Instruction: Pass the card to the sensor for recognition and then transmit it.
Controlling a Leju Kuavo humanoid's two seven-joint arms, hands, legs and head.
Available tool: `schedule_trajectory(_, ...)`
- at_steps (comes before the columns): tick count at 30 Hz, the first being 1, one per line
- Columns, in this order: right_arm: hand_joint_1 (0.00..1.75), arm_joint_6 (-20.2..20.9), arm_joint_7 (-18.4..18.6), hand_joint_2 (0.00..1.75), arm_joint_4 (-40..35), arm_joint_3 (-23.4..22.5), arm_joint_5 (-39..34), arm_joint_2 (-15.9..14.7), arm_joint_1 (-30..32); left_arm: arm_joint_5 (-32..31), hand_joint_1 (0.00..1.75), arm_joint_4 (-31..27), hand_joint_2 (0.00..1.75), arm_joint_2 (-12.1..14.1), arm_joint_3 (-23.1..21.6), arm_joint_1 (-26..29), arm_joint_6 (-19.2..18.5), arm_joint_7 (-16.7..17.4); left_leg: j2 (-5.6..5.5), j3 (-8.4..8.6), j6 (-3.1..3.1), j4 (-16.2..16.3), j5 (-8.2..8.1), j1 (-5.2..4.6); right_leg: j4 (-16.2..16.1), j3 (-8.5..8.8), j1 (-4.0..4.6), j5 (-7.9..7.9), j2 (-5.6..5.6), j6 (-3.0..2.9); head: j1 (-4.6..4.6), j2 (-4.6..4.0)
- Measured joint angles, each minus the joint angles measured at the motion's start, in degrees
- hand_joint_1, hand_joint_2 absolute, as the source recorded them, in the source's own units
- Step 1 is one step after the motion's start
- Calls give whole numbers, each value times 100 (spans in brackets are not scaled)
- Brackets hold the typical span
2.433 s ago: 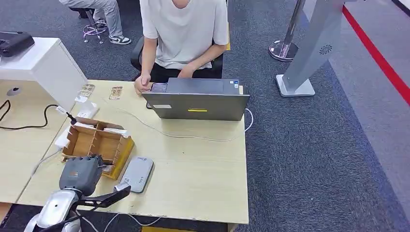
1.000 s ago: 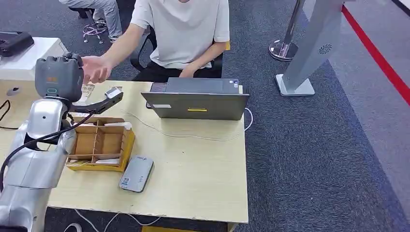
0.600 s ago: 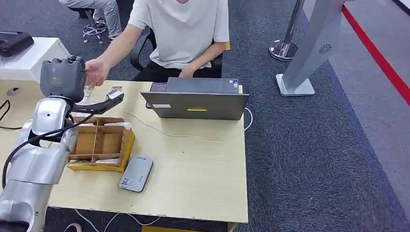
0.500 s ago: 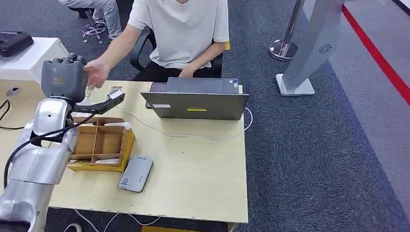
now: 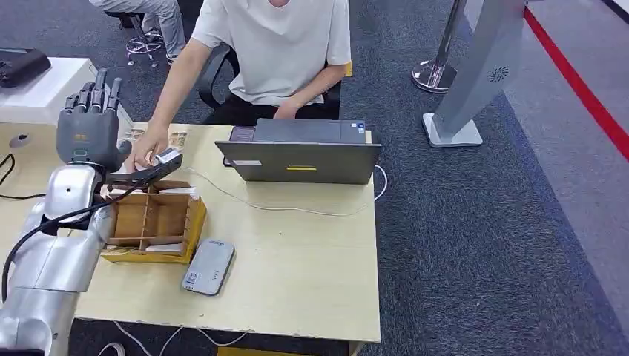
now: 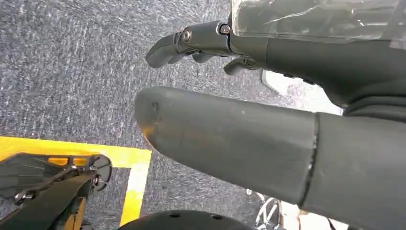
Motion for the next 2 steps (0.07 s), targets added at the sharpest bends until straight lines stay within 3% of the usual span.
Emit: schedule_trajectory(2,0,2,68,0,0,-26,-18,0,1,15,0,-20,175,236,276,240,171,-57,21,2,-3,-3,-2,0,4,-7,0,0,22,-1,-2,0)
